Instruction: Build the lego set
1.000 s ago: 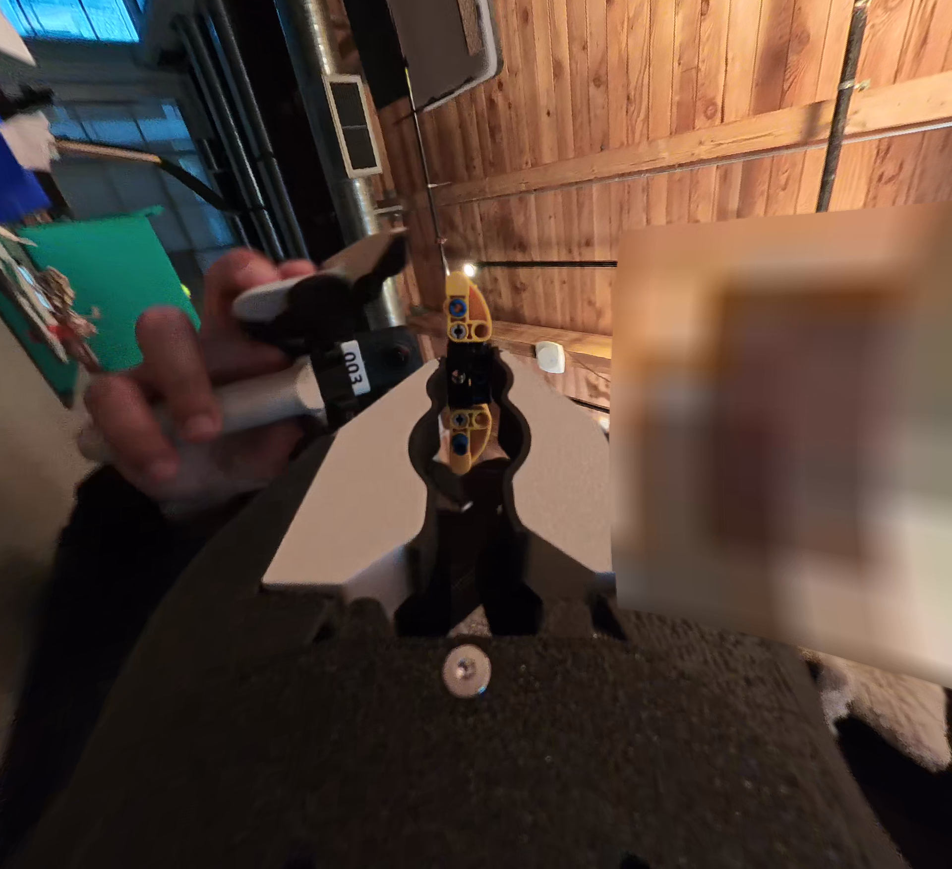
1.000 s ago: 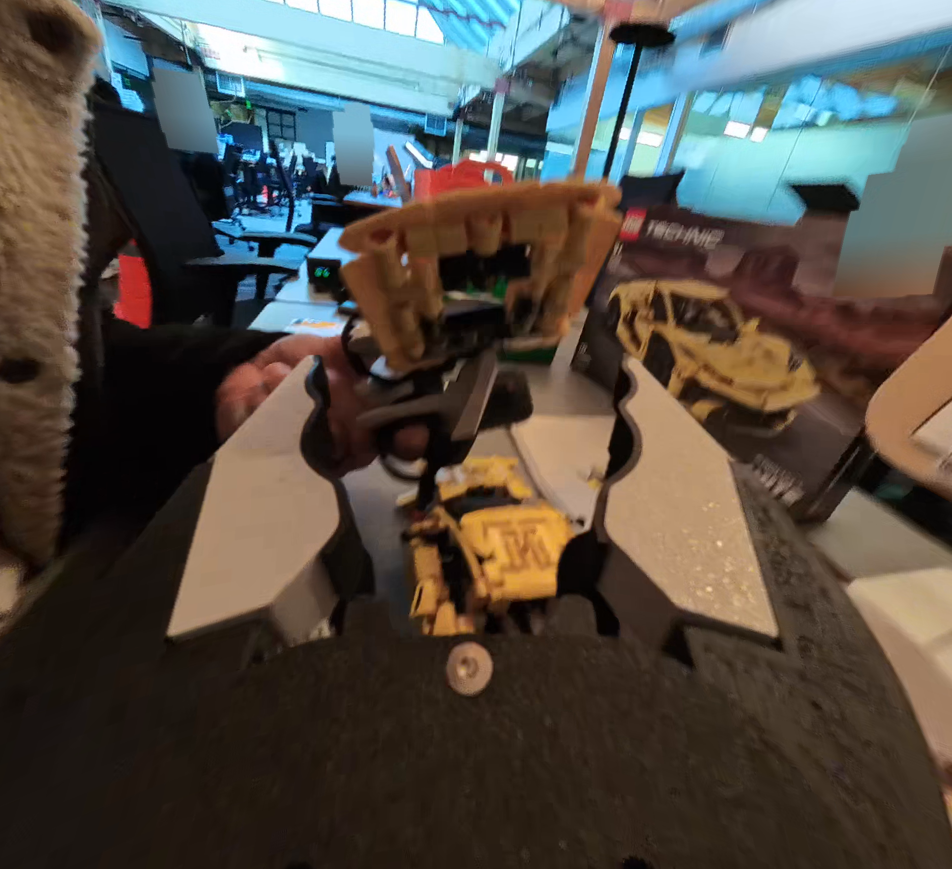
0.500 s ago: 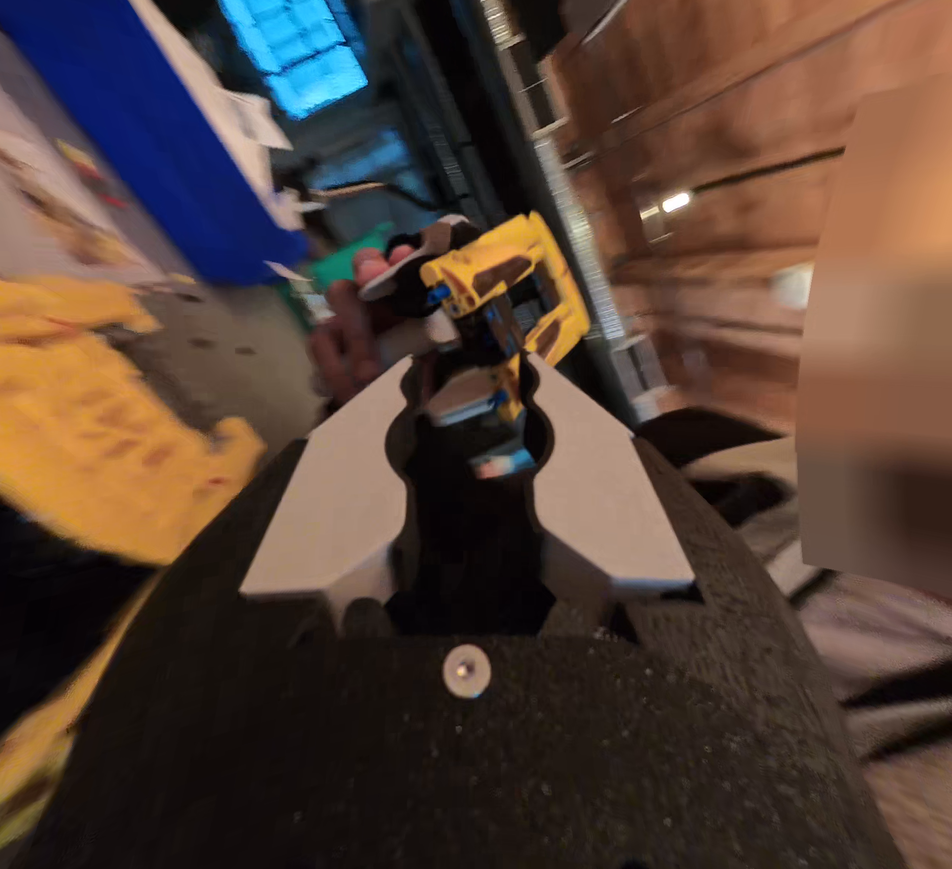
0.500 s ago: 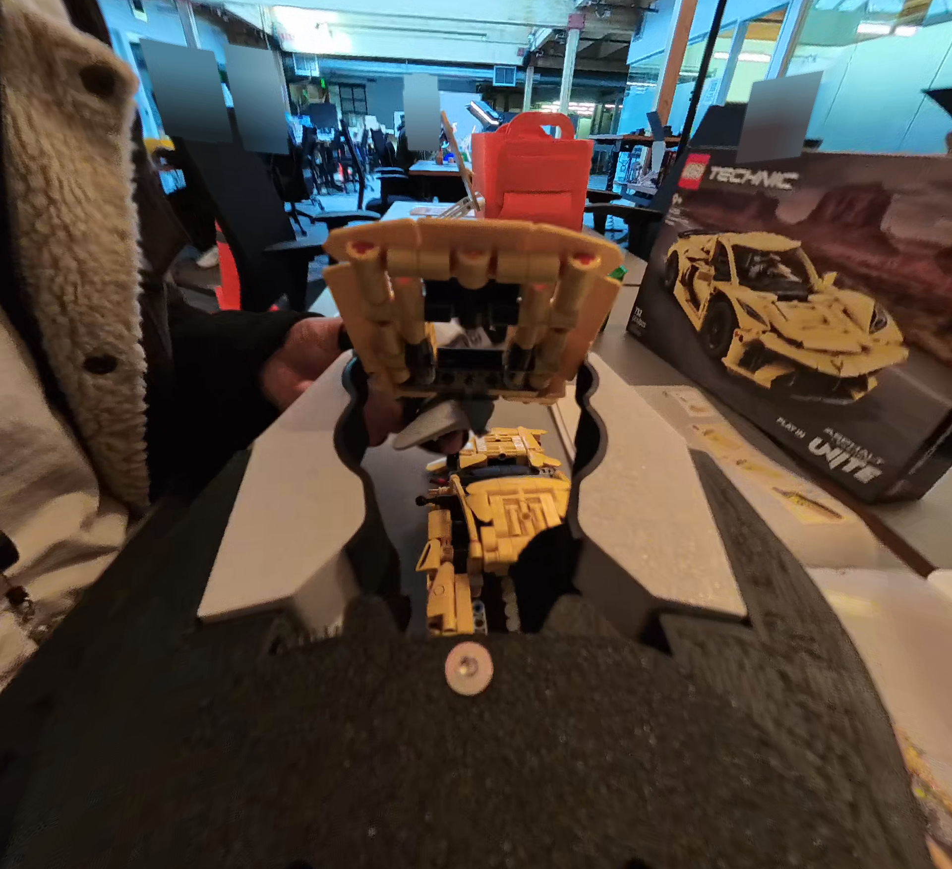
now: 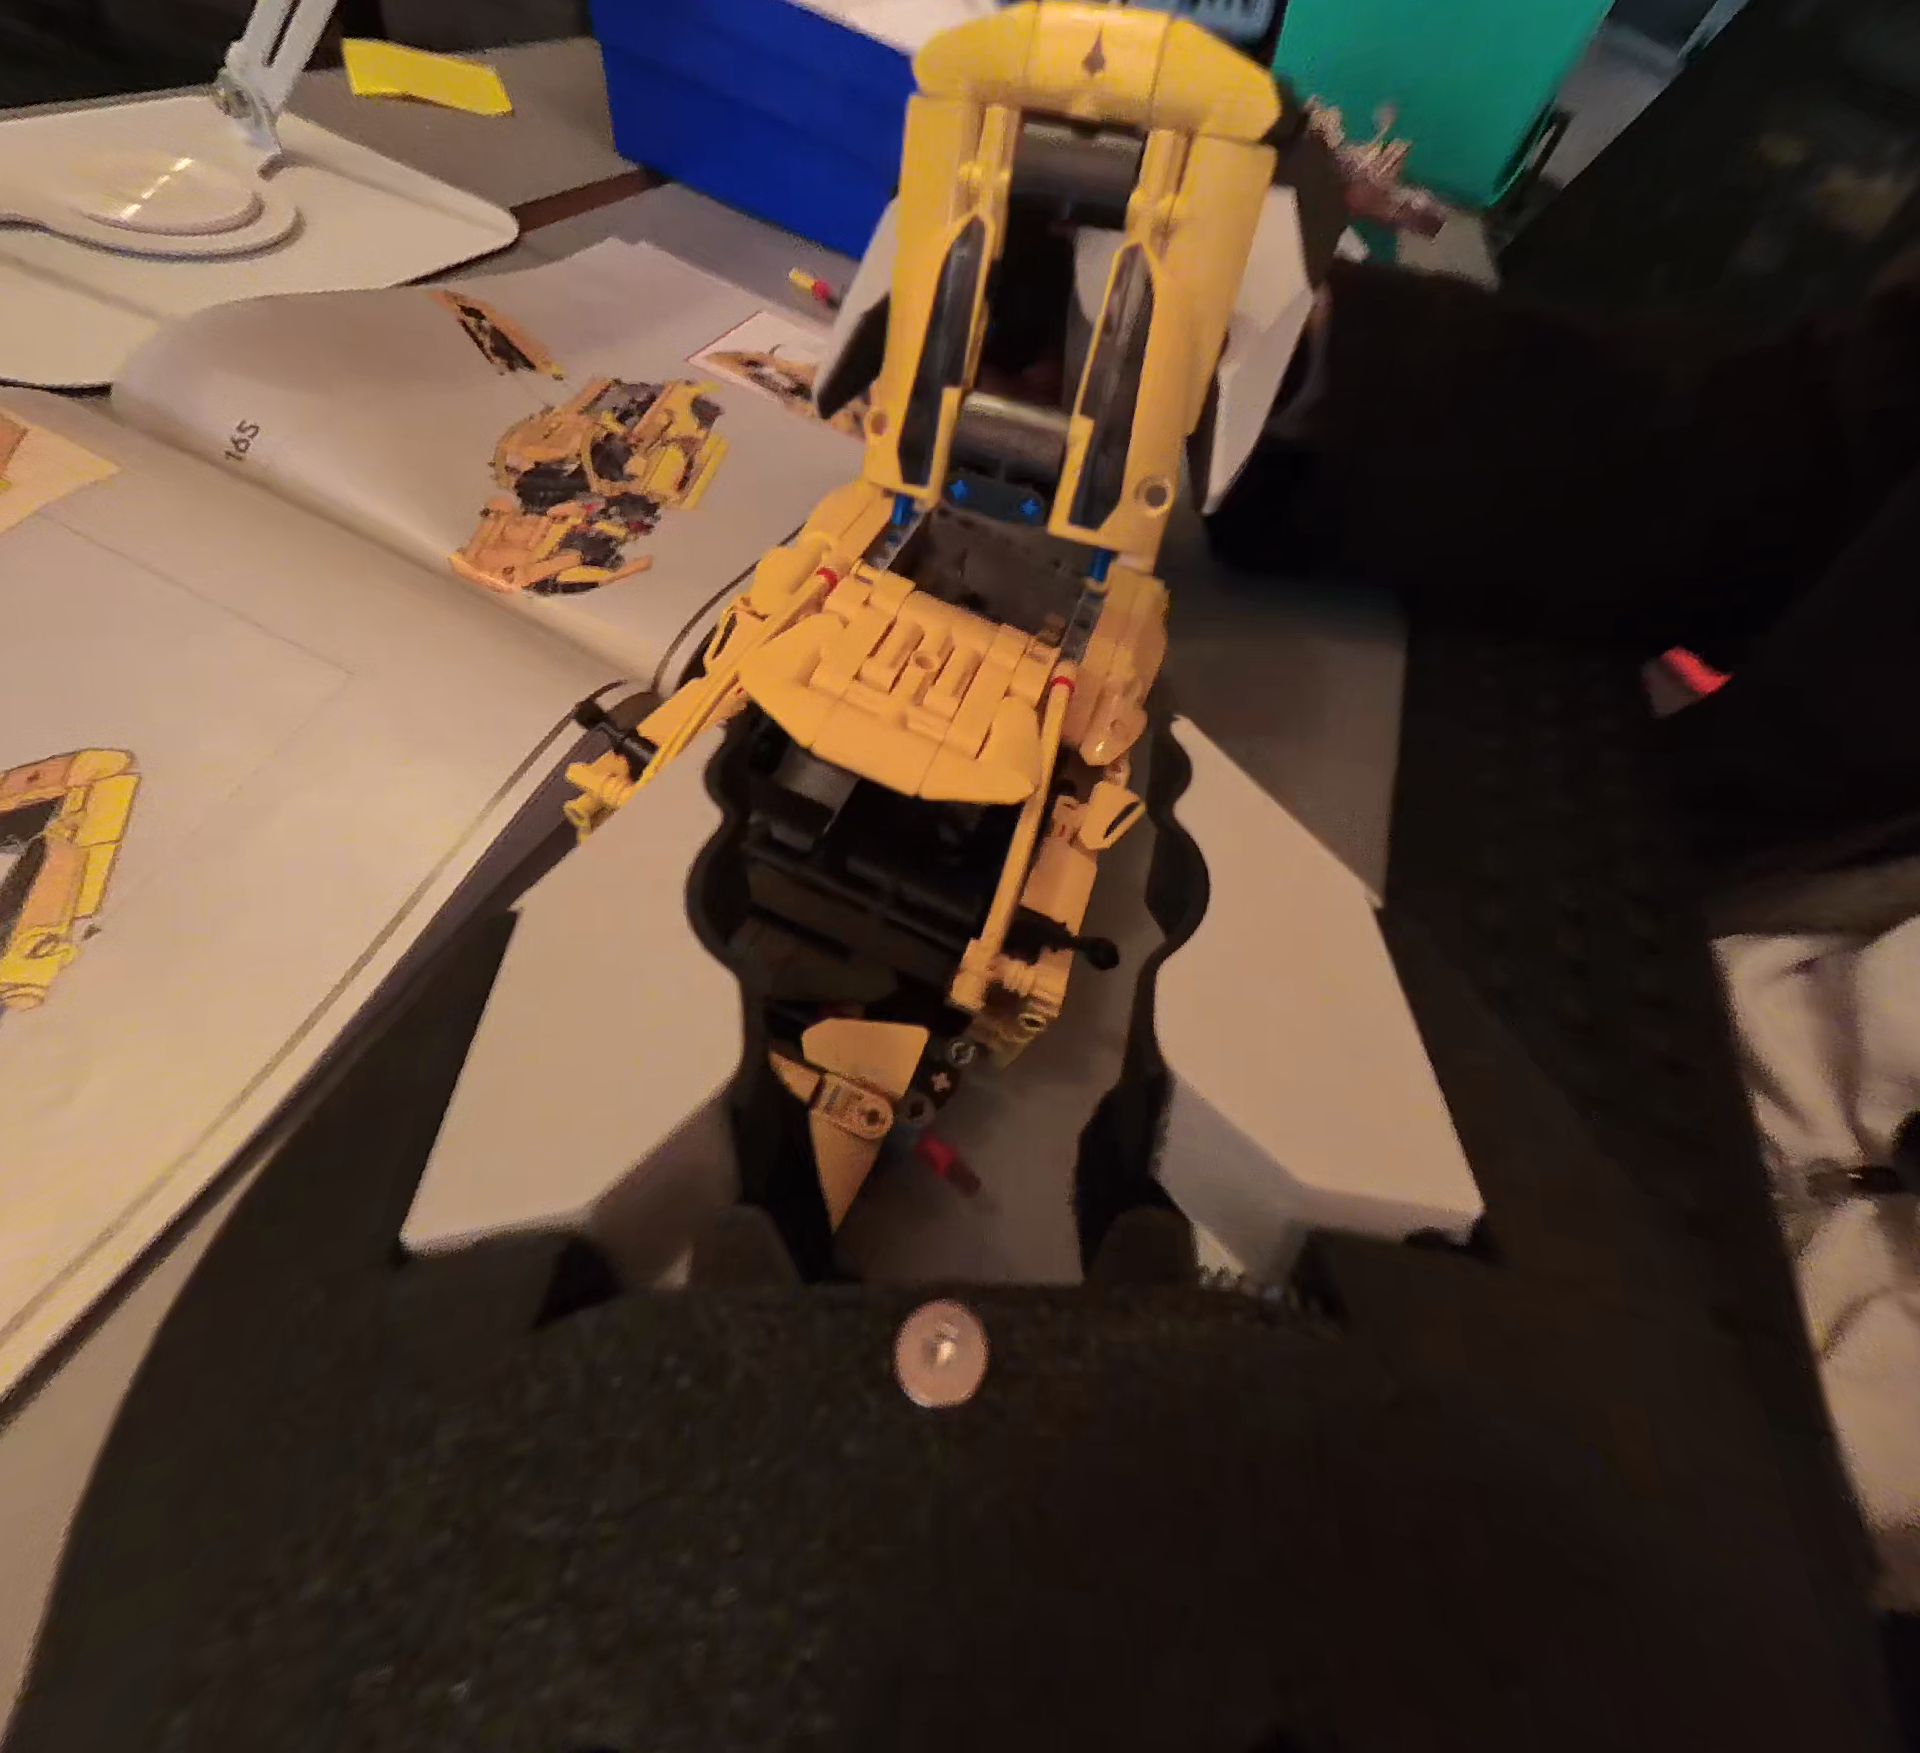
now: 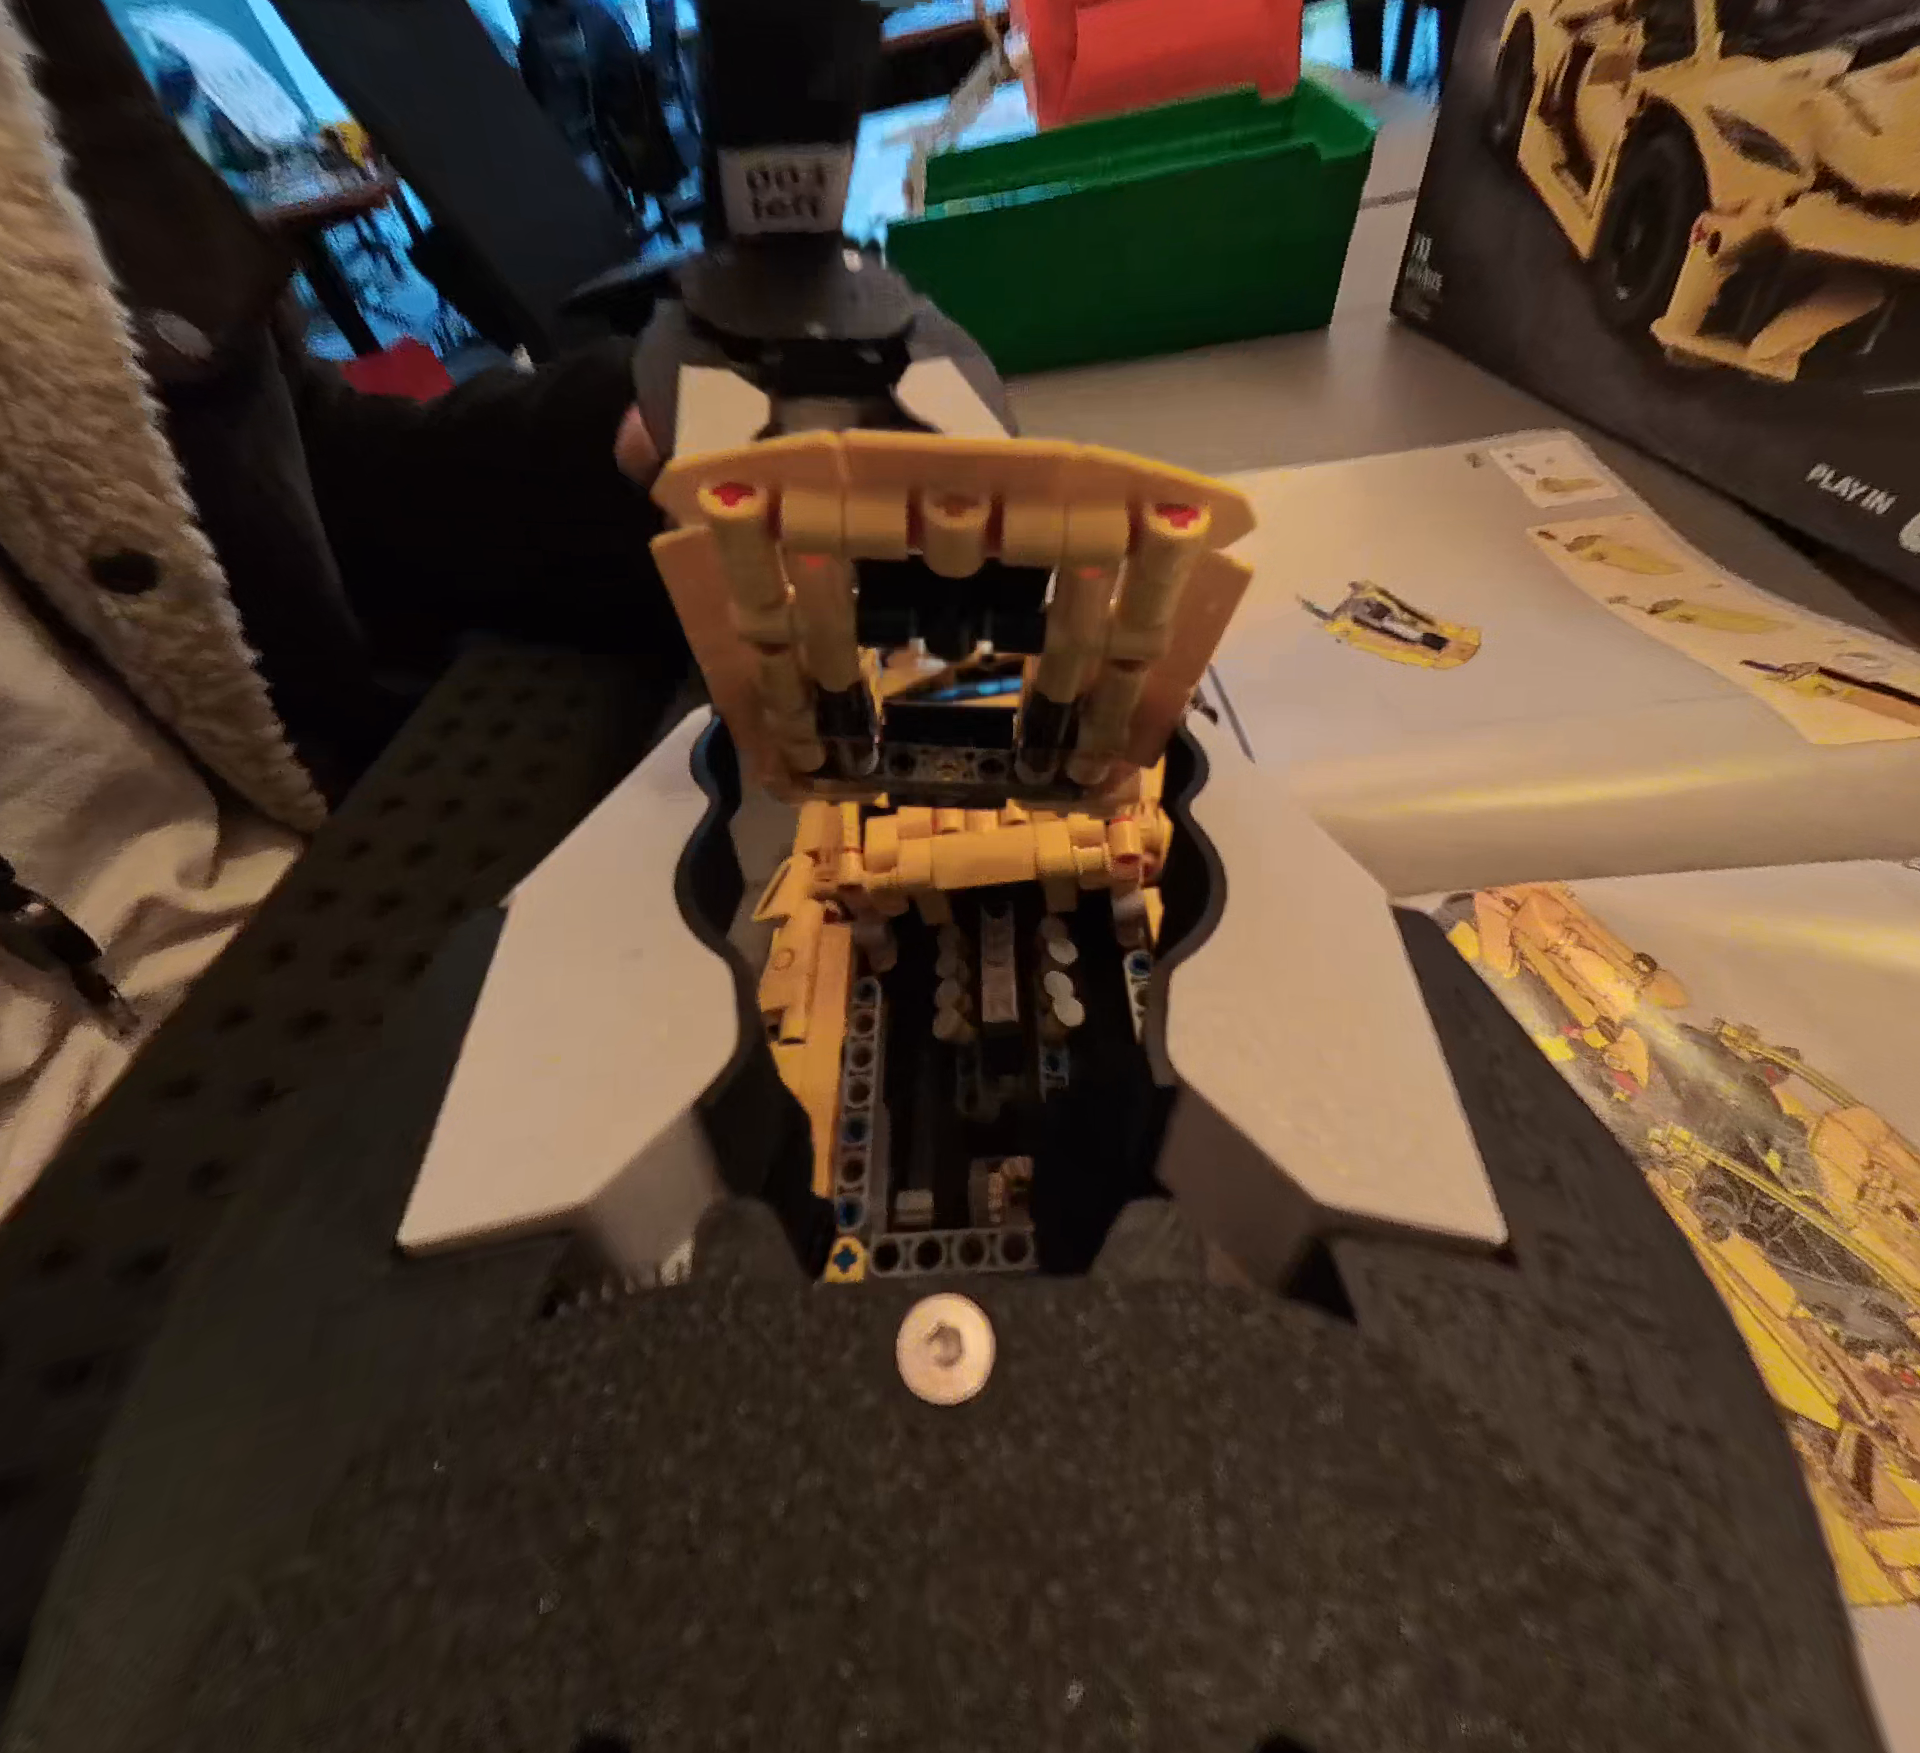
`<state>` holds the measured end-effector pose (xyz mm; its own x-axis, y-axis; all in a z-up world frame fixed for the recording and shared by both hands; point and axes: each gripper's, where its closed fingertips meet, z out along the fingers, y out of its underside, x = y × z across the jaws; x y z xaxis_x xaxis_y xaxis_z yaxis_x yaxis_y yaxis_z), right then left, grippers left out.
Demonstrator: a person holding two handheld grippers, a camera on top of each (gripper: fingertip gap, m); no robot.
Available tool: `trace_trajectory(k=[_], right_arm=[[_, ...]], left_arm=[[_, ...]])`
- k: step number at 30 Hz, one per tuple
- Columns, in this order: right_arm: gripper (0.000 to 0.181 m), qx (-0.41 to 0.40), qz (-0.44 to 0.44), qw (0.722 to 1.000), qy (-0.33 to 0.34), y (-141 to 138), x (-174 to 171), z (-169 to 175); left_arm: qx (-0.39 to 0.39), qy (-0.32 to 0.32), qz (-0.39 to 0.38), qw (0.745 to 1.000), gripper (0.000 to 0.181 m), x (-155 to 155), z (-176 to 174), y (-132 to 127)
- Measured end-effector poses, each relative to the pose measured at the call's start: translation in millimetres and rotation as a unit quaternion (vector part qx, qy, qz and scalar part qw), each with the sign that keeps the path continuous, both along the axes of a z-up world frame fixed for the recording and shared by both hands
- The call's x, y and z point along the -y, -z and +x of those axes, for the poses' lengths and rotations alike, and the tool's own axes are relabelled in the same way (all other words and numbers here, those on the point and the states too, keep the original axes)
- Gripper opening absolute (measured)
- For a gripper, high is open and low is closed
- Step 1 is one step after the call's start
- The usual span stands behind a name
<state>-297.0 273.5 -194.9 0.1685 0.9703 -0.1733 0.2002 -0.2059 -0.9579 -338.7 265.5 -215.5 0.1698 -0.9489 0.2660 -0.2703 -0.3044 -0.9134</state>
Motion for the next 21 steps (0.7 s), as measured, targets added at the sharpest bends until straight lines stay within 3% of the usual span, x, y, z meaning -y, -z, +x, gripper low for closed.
trace_trajectory(k=[2, 5, 14, 21], right_arm=[[0.082, 0.018, 0.007, 1.0, -0.019, 2, 2, -7], [0.082, -0.019, 0.0, 1.0, -0.018, -12, -2, -6], [0.081, -0.112, -0.065, 0.991, 0.026, -33, -13, 26], [0.082, -0.112, -0.07, 0.99, 0.056, -22, -17, 45]], left_arm=[[-0.019, -0.005, 0.008, 1.0, 0.077, -1, 3, 5], [0.026, 0.0, -0.014, 1.0, 0.072, 2, 4, -4], [0.037, -0.027, -0.036, 0.998, 0.065, -12, -8, 0], [0.079, -0.058, -0.039, 0.994, 0.064, -27, -20, -12]])
